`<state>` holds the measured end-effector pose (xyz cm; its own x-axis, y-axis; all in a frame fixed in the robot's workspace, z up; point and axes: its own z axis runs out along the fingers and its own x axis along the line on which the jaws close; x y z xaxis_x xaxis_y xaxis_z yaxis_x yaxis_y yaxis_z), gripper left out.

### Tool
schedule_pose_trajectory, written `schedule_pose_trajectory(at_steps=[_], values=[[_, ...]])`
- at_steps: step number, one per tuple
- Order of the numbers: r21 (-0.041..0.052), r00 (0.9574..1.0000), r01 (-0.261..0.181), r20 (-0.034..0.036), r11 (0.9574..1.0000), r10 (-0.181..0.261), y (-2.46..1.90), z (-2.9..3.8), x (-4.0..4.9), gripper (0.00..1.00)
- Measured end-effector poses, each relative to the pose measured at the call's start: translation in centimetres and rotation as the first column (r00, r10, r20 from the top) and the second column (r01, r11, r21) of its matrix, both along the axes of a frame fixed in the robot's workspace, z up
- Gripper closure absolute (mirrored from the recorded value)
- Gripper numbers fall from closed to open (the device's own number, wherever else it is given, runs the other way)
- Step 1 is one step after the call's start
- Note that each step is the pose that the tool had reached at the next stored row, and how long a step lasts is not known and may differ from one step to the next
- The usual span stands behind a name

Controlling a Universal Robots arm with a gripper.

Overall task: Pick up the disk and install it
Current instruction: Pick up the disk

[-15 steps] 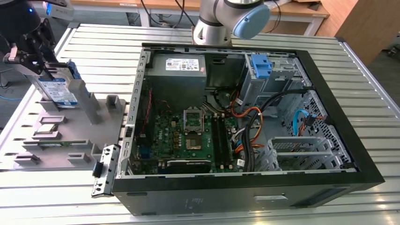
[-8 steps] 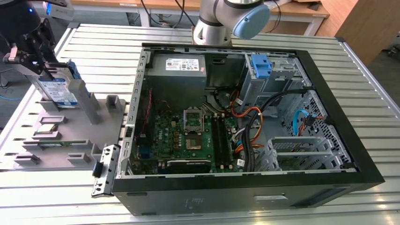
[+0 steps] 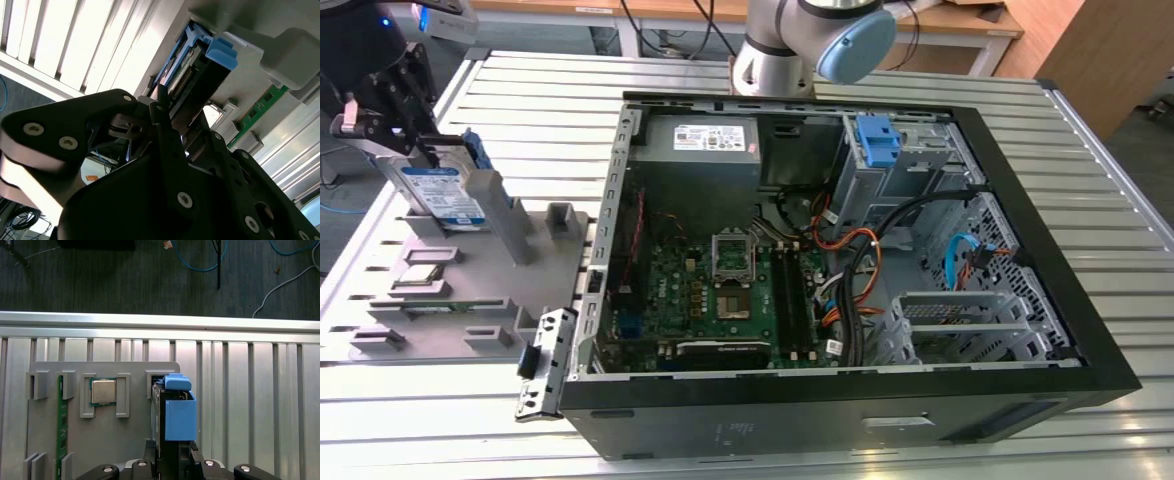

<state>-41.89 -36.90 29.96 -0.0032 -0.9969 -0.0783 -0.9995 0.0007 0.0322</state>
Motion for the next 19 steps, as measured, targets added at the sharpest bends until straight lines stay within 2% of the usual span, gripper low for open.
schedule_pose_trajectory(at_steps=[14,19], values=[[-0.0001,1.0000,0.000,0.0001,1.0000,0.000,0.00,0.02,0.00,0.65],[-0.0009,1.0000,0.000,0.0001,1.0000,0.000,0.00,0.58,0.00,0.65]])
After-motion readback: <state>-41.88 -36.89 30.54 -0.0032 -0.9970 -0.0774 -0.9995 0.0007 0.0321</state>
